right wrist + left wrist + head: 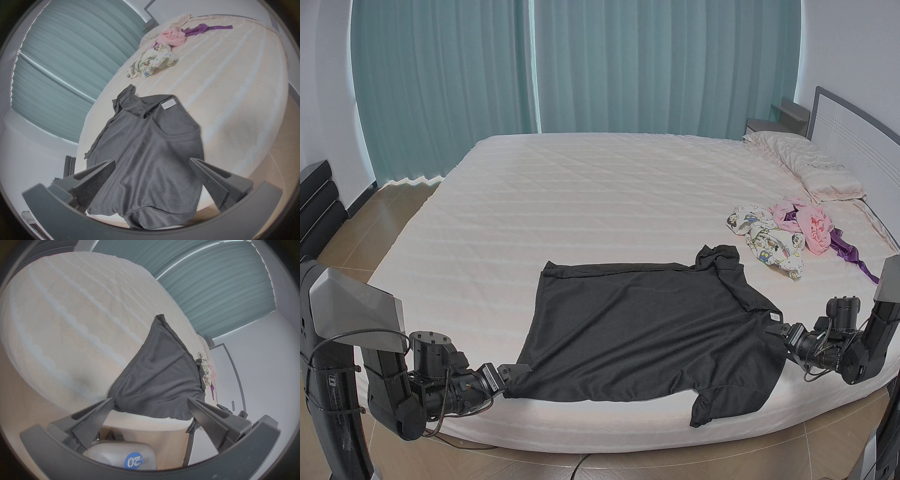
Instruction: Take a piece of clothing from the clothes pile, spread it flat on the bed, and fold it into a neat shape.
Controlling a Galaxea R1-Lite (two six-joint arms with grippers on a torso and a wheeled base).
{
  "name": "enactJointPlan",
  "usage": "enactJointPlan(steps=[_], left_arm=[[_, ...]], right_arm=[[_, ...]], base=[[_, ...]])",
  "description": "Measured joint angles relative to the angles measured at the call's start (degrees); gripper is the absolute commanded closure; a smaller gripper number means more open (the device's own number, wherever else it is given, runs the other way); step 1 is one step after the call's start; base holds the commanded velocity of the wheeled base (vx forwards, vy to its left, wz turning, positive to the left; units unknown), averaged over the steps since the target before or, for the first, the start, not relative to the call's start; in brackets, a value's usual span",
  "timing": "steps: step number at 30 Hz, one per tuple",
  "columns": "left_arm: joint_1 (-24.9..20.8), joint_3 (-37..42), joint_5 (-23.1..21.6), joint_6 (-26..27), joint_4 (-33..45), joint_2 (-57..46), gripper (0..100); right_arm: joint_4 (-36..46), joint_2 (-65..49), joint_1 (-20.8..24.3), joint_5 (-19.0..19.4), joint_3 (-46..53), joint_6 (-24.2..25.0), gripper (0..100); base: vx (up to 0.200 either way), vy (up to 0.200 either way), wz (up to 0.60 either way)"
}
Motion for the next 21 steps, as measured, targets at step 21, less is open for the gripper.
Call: enactJointPlan(steps=[21], left_arm=[[-2.23,-2.97,6.24,1.29,9.61,0.28,0]], right_arm=[[-4.89,-0.39,0.5,-2.9,5.33,-3.56,0]], base=[[0.0,0.0,0.0]])
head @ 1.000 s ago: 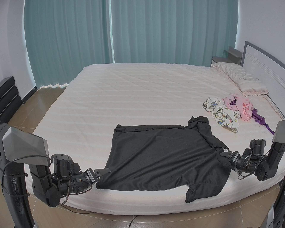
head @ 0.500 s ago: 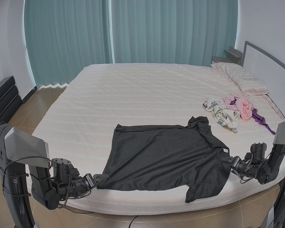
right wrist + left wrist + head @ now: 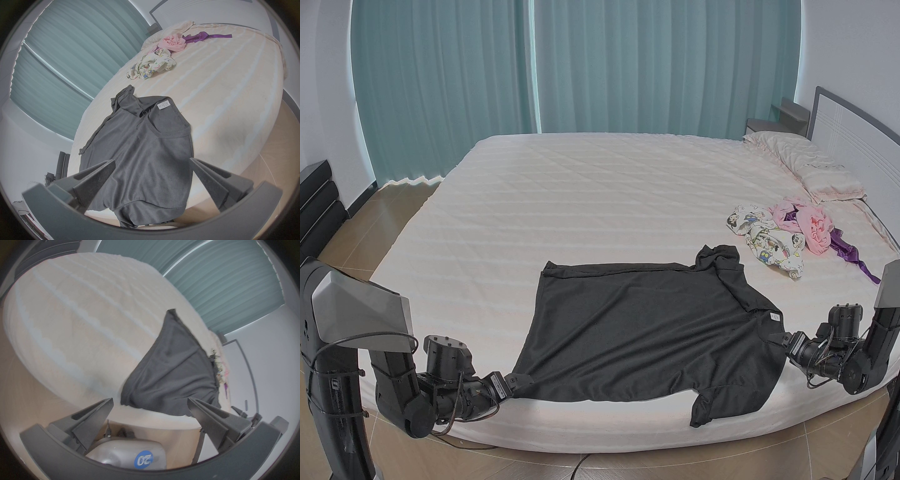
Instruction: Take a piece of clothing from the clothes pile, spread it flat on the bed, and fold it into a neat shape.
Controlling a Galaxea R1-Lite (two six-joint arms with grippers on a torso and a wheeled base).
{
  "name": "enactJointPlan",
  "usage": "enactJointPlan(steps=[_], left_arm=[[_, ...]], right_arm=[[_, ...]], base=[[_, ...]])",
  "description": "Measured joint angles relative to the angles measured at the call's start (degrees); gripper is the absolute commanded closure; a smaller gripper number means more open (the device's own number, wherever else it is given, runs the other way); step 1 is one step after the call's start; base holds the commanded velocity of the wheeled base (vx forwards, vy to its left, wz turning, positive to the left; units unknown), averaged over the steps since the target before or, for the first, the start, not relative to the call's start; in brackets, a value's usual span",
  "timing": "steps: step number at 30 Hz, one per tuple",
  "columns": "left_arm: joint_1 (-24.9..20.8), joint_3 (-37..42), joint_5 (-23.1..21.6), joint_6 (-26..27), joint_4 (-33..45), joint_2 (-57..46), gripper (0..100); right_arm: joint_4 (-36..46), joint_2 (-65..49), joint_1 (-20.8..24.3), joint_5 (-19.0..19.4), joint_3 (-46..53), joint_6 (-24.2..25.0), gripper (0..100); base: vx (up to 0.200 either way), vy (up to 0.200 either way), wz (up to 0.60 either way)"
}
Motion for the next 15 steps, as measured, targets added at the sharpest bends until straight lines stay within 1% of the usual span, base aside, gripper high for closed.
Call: enactJointPlan(steps=[4,7,10,15], left_arm=[[-2.93,-2.12,3.94,0.0,9.9,-0.67,0],[-5.05,-3.74,5.74,-0.22,14.42,-2.21,0],[-6.28,-4.9,6.46,-0.38,15.14,-3.67,0],[-6.47,-5.49,6.78,-1.51,15.21,-5.77,0]], right_arm=[[-0.06,0.09,0.11,0.13,1.43,0.28,0],[-0.15,0.49,0.52,0.16,2.82,0.23,0],[-0.83,1.1,0.93,0.06,3.75,0.3,0],[-1.54,0.85,1.12,0.11,4.35,0.52,0]], base=[[0.0,0.0,0.0],[0.0,0.0,0.0],[0.0,0.0,0.0],[0.0,0.0,0.0]])
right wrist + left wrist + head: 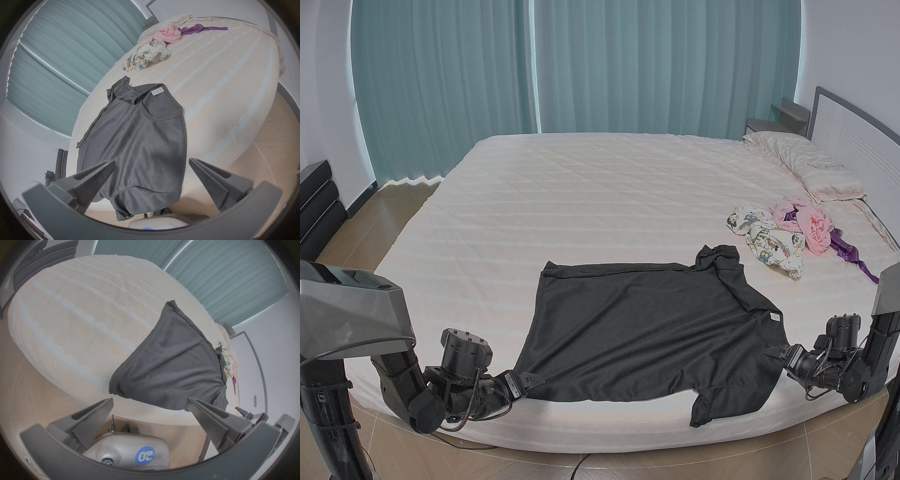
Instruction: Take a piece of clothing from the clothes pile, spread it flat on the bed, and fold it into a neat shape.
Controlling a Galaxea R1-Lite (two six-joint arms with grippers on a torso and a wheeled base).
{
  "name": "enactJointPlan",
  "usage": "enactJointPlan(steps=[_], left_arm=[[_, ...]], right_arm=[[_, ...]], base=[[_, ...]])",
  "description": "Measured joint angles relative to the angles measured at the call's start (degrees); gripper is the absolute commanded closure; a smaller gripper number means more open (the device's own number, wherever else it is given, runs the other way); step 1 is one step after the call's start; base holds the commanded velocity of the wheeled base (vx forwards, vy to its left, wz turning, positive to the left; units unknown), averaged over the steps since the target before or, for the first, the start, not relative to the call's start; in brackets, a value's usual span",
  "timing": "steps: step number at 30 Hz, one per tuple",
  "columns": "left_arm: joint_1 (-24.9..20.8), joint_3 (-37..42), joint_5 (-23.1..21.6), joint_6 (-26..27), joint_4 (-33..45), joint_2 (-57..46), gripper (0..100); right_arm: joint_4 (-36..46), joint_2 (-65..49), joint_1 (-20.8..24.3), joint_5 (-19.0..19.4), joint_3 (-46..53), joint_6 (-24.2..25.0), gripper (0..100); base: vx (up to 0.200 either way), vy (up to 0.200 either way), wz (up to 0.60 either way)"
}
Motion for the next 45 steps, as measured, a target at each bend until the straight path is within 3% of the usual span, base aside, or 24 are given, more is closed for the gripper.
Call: enactJointPlan(steps=[21,33,45], left_arm=[[0.88,-0.74,-0.73,-0.73,0.02,-2.61,0],[1.54,-0.99,-0.76,-2.79,0.46,-2.67,0],[1.12,-1.1,-0.76,-3.11,0.44,-2.78,0]], right_arm=[[-0.28,-1.13,0.22,0.02,-6.62,0.11,0],[0.17,-1.77,1.22,-0.09,-7.36,1.8,0],[0.66,-2.34,3.78,-1.87,-9.26,2.74,0]], base=[[0.171,0.0,0.0],[0.0,0.0,0.0],[0.0,-0.2,0.0]])
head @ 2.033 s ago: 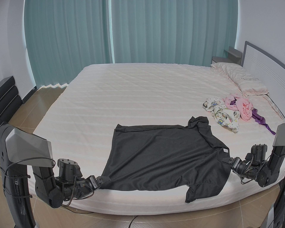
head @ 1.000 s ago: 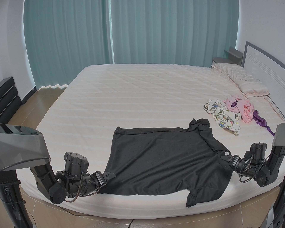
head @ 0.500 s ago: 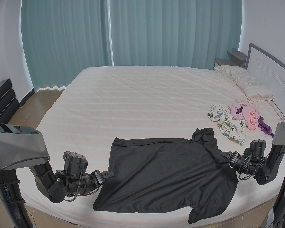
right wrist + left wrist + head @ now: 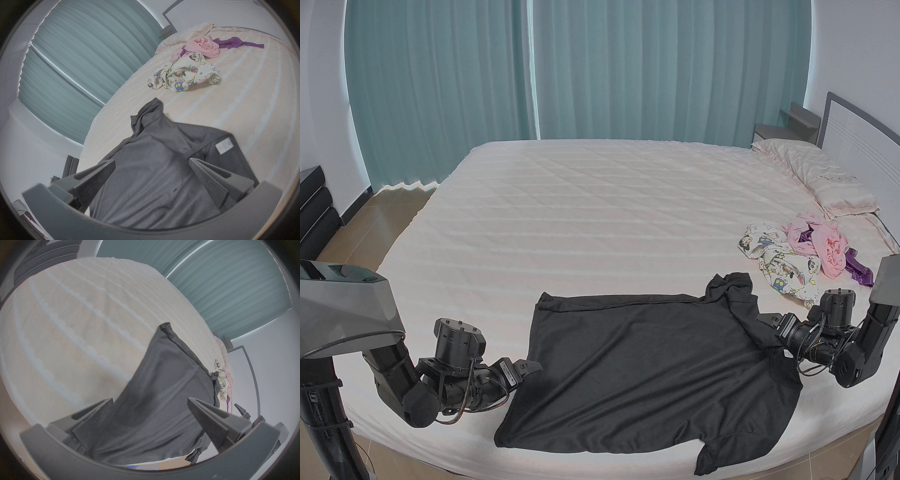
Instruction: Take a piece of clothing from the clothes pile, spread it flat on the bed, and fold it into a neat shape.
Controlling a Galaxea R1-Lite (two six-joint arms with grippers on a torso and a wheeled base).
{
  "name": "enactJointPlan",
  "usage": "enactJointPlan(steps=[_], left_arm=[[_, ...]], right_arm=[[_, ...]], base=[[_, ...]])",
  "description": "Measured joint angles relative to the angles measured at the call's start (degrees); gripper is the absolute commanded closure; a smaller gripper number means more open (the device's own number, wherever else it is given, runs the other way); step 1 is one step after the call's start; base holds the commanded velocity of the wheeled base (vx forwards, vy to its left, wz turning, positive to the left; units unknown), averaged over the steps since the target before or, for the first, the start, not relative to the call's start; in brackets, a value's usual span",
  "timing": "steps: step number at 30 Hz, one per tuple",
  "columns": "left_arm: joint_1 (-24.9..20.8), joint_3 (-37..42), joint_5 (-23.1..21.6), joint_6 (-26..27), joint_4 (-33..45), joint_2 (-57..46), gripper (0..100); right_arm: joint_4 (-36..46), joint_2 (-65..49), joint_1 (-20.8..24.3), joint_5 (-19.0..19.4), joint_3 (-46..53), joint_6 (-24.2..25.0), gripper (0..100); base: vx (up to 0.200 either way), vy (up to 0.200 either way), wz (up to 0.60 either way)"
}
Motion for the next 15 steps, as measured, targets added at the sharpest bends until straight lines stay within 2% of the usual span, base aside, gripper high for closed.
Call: enactJointPlan(steps=[9,15], left_arm=[[-0.2,-0.02,-0.01,-0.01,0.0,-0.02,0],[-0.2,-0.02,0.0,-0.37,0.05,-0.13,0]], right_arm=[[2.55,0.2,3.52,-2.76,-4.11,3.28,0],[7.34,0.24,7.22,-5.45,-8.33,8.9,0]], base=[[0.0,-0.2,0.0],[0.0,0.0,0.0]])
